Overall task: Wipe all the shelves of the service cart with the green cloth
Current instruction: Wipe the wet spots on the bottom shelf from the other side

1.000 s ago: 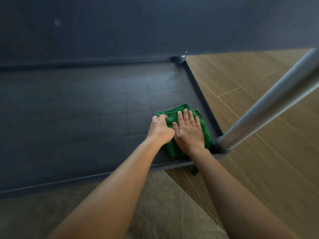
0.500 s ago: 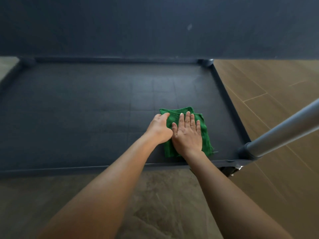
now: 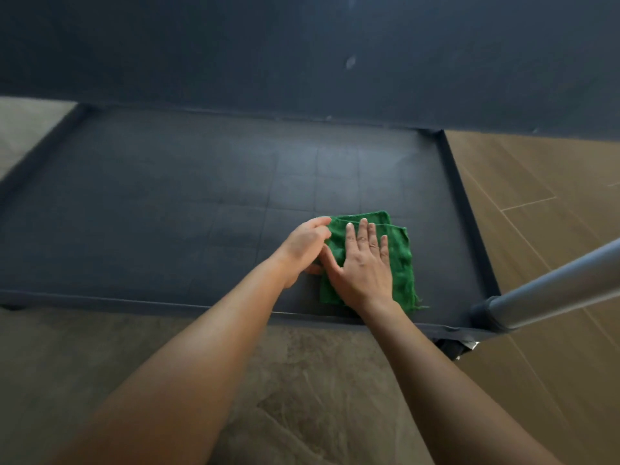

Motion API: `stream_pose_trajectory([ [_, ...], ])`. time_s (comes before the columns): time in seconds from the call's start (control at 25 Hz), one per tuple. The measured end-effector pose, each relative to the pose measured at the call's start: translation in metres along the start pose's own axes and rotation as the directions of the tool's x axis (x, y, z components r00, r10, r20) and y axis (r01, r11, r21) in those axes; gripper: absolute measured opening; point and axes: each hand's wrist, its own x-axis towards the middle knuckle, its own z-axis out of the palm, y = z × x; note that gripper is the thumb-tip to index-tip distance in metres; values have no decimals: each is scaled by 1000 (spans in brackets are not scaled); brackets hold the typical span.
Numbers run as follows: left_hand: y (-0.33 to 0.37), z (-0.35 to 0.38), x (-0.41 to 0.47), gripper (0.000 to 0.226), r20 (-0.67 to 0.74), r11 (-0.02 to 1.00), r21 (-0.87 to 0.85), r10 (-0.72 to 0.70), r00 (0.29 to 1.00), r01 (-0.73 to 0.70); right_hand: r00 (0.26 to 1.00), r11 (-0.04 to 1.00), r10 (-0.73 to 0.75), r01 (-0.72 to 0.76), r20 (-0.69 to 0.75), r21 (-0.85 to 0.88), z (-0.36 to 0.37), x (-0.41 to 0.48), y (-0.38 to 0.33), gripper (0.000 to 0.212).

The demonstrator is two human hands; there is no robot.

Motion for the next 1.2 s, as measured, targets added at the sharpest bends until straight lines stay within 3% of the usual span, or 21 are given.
stream_pose_trajectory([
  [0.08,8,-1,1,34,-2,1000,-23,6,1000,-6,999,999,-32,32,29,11,-1,0,-5,104],
  [0.2,8,-4,-1,36,-4,996,86,40,999,-40,994,999,-36,37,105,-6,-4,3,-8,113],
  [0.28,3,-5,-3,38,-17,978,190,91,996,-86,991,999,-35,38,127,-23,-5,5,-9,113],
  [0.48,9,-11,2,35,78,958,216,177,981,-190,994,999,10,-5,106,-49,2,6,-13,98],
  [0.56,11,-17,3,37,216,855,436,204,955,-281,996,998,18,-12,88,-66,5,6,-14,85],
  [0.68,13,-37,-1,40,393,505,734,231,890,-455,999,996,15,-11,46,-93,10,5,-12,71],
  [0.8,4,-86,2,55,371,292,861,202,907,-417,999,996,47,-46,11,-82,13,6,-14,65],
  [0.92,-16,-132,1,80,264,98,959,36,964,-267,996,994,83,-84,-19,-72,15,6,-15,62],
  [1.04,-36,-149,3,91,232,88,969,-6,973,-230,994,993,109,-111,-30,-49,16,5,-19,60],
  [1.2,-48,-156,6,92,254,137,953,119,960,-269,988,986,154,-156,-30,-63,17,6,-28,60],
])
